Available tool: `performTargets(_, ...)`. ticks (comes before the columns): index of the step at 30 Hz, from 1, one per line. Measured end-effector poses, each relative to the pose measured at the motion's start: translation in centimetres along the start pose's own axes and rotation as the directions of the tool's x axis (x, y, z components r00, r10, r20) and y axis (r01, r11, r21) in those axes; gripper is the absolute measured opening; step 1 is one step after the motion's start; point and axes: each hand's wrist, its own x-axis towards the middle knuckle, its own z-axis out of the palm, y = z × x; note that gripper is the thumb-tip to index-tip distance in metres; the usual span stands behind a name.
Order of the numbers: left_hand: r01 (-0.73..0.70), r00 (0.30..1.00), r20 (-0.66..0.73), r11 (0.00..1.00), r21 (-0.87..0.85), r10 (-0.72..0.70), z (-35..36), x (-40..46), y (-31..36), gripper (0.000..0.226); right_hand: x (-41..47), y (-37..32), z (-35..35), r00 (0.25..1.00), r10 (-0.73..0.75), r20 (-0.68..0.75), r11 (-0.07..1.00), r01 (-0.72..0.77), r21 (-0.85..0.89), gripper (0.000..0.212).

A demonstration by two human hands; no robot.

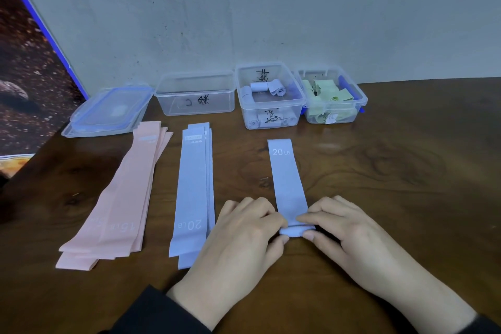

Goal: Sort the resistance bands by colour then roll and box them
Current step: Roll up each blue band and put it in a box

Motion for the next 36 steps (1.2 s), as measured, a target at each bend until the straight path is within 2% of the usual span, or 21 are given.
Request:
performTargets(4, 0.005, 1.000, -0.005, 1.000, 0.018, -0.005, -0.01, 0.00, 0.07, 0.024, 0.05, -0.01, -0.29, 1.000, 0.006, 0.025, 1.000, -0.006, 0.016, 0.021)
performTargets(12, 0.010, 1.000, 0.024, 1.000, -0.003, -0.010, 0.12, 0.05, 0.01, 0.019, 0.07, -0.04, -0.14, 1.000, 0.003, 0.025, 1.000, -0.003, -0.004, 0.030)
performTargets(18, 0.011, 1.000, 0.000, 1.000, 0.006, -0.011, 0.27, 0.00, -0.04, 0.028, -0.01, 0.00, -0.41, 0.999, 0.028, 0.019, 0.999, -0.028, 0.043, 0.019)
performTargets(27, 0.019, 1.000, -0.006, 1.000, -0.014, -0.019, 0.35, 0.02, -0.12, 0.027, -0.05, 0.06, -0.26, 0.999, 0.044, 0.005, 0.999, -0.044, 0.032, 0.033)
performTargets(32, 0.022, 1.000, 0.003, 1.000, -0.014, -0.021, 0.32, -0.05, -0.05, 0.029, -0.01, -0.07, -0.45, 0.998, 0.053, 0.017, 0.998, -0.054, 0.036, 0.019)
performTargets(36, 0.028, 0.999, 0.018, 0.999, -0.029, -0.027, 0.27, -0.08, -0.11, 0.033, -0.11, -0.13, -0.45, 0.998, 0.058, 0.019, 0.998, -0.059, 0.025, 0.021)
